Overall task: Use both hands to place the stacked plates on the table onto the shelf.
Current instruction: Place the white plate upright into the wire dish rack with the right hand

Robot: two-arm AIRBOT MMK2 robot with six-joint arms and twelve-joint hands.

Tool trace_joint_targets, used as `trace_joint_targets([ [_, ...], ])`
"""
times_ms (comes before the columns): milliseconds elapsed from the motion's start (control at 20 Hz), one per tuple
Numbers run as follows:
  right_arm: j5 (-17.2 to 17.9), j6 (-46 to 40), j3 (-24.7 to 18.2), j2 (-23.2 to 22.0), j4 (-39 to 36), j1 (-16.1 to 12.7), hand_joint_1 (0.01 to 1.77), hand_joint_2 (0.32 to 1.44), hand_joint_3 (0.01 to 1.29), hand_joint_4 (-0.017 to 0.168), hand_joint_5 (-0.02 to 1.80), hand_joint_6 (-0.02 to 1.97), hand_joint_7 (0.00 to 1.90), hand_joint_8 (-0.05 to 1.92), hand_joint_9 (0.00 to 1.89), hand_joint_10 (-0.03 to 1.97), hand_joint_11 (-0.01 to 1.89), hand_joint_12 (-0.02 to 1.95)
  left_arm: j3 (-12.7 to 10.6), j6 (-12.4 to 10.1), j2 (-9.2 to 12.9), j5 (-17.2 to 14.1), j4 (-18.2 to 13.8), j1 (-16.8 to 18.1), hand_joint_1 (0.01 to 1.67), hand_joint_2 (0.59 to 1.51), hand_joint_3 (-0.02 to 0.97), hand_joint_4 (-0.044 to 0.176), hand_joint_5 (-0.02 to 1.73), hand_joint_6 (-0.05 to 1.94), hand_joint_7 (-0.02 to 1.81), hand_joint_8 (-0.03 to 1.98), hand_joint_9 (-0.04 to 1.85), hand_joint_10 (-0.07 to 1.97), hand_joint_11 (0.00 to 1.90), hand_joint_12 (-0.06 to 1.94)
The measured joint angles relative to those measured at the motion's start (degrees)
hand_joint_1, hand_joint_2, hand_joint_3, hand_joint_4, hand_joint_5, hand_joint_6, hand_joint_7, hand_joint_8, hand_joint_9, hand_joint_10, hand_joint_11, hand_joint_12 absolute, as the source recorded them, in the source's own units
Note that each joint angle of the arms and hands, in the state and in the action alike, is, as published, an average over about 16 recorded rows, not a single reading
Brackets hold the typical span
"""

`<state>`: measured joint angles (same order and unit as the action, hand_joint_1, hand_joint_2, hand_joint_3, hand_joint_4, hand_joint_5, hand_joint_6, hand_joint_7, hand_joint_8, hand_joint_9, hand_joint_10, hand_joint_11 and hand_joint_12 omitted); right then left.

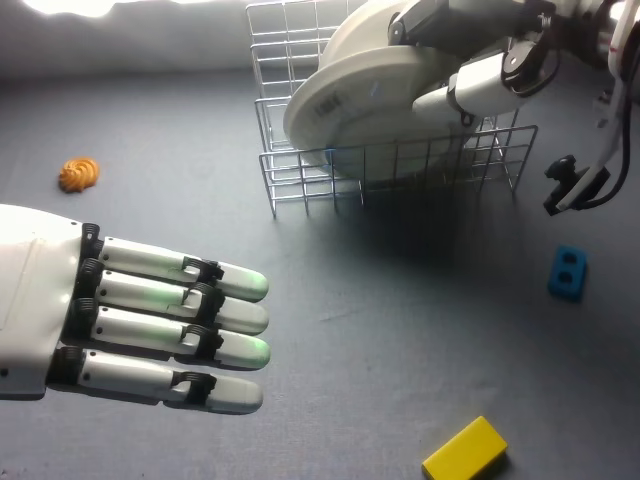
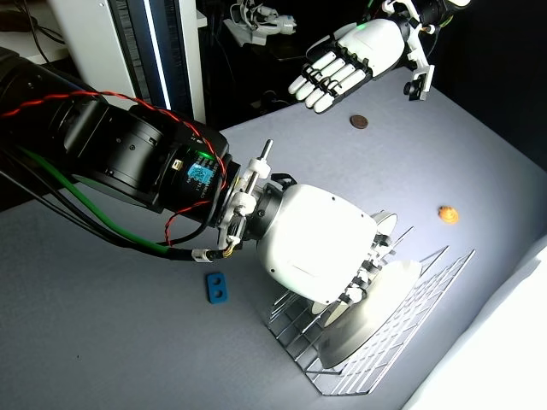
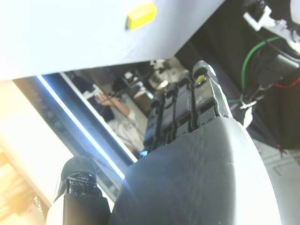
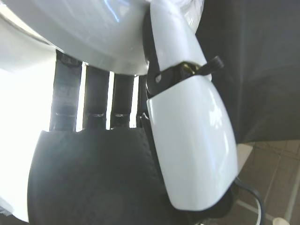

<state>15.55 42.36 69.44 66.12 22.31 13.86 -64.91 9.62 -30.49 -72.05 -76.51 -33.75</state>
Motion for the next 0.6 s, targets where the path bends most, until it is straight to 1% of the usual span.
trace_joint_targets([
  [250,-0.2,0.0,0.0,0.0,0.0,0.2,1.24,1.1,0.01,-0.007,0.77,0.77,0.91,0.68,0.87,0.68,0.65,1.24,-0.2,0.3,0.0,0.0,0.0,0.0,0.02,1.08,0.018,0.005,0.06,0.01,0.04,0.0,0.02,0.01,0.01,0.01],
  [450,-0.7,-0.1,-0.1,-0.1,0.0,-0.2,1.18,1.11,0.01,-0.007,0.74,0.54,0.89,0.44,0.83,0.49,0.56,1.27,-0.5,0.6,0.0,-0.3,-0.2,0.0,0.02,1.08,0.018,0.006,0.07,0.01,0.04,0.0,0.02,0.01,0.01,0.01],
  [600,-1.0,-0.1,-0.4,-0.4,0.0,-0.8,1.13,1.11,0.01,-0.007,0.73,0.35,0.88,0.25,0.81,0.41,0.5,1.28,-0.8,0.8,0.0,-0.5,-0.3,0.0,0.02,1.08,0.018,0.006,0.07,0.02,0.04,0.0,0.02,0.01,0.01,0.01],
])
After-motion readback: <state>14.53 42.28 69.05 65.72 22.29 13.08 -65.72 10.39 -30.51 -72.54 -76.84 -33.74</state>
